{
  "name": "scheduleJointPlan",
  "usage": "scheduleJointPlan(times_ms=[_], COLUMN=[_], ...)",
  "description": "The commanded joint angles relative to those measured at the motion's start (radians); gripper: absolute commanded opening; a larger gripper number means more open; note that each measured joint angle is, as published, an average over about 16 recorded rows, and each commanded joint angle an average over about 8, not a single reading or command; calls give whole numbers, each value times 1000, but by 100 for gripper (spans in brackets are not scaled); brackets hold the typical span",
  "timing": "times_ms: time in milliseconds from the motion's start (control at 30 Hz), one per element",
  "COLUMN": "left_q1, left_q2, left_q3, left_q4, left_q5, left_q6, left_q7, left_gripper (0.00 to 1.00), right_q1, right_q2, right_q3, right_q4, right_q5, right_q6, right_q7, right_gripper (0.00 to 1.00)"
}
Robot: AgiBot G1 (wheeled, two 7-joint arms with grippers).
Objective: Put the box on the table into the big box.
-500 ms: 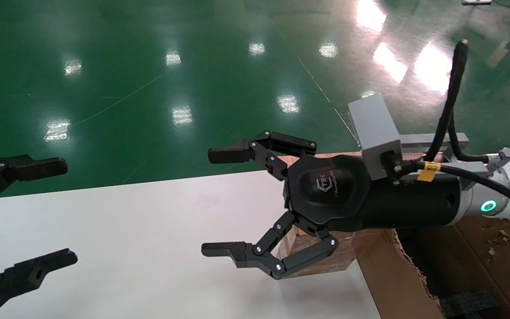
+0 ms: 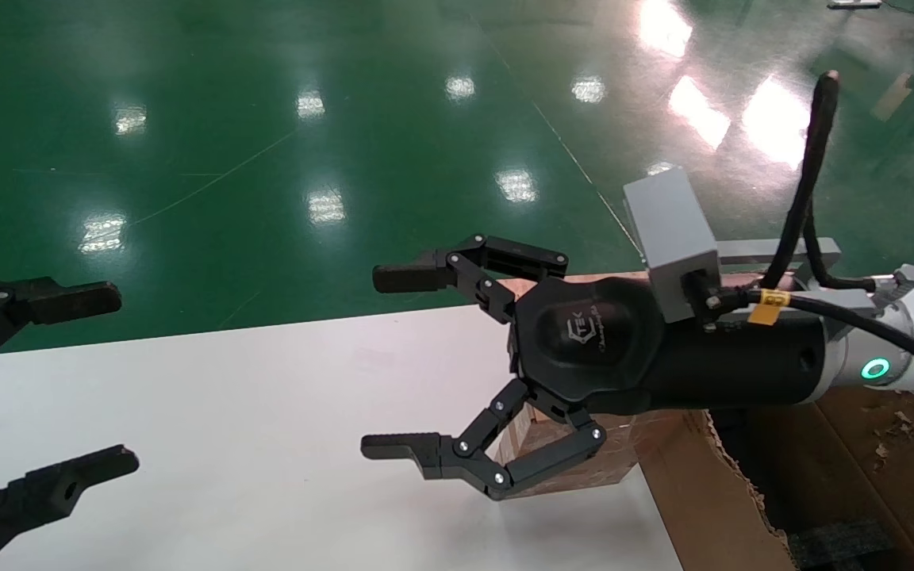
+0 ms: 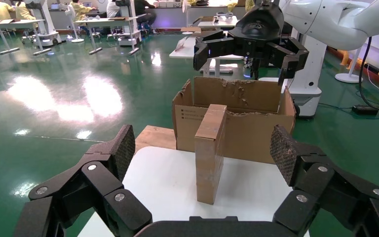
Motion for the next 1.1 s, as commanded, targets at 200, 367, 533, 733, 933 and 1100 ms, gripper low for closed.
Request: scheduleJointPlan(times_ms=[200,367,533,733,933,1100], left_q1=[0,0,0,0,0,0], left_q2=[0,0,0,0,0,0], left_q3=[0,0,0,0,0,0], left_q4=[0,0,0,0,0,0], left_q5=[0,0,0,0,0,0], left_q6=[0,0,0,0,0,0], left_q7=[0,0,0,0,0,0], left_gripper=[12,0,0,0,0,0], right_q1=[14,65,132,208,277,330], right_q2=[4,9,29,77,107,110], right_q3=[-10,-46,-122,-231,-309,-366], right_q4=[3,-5,-36,-107,-216,-308], right_q5=[-19,-63,-107,-146,-203,-248], right_q6=[-14,-60,-93,-95,-89,-90], right_q7=[3,6,-19,-85,-158,-214], right_gripper=[100,100,100,100,100,100])
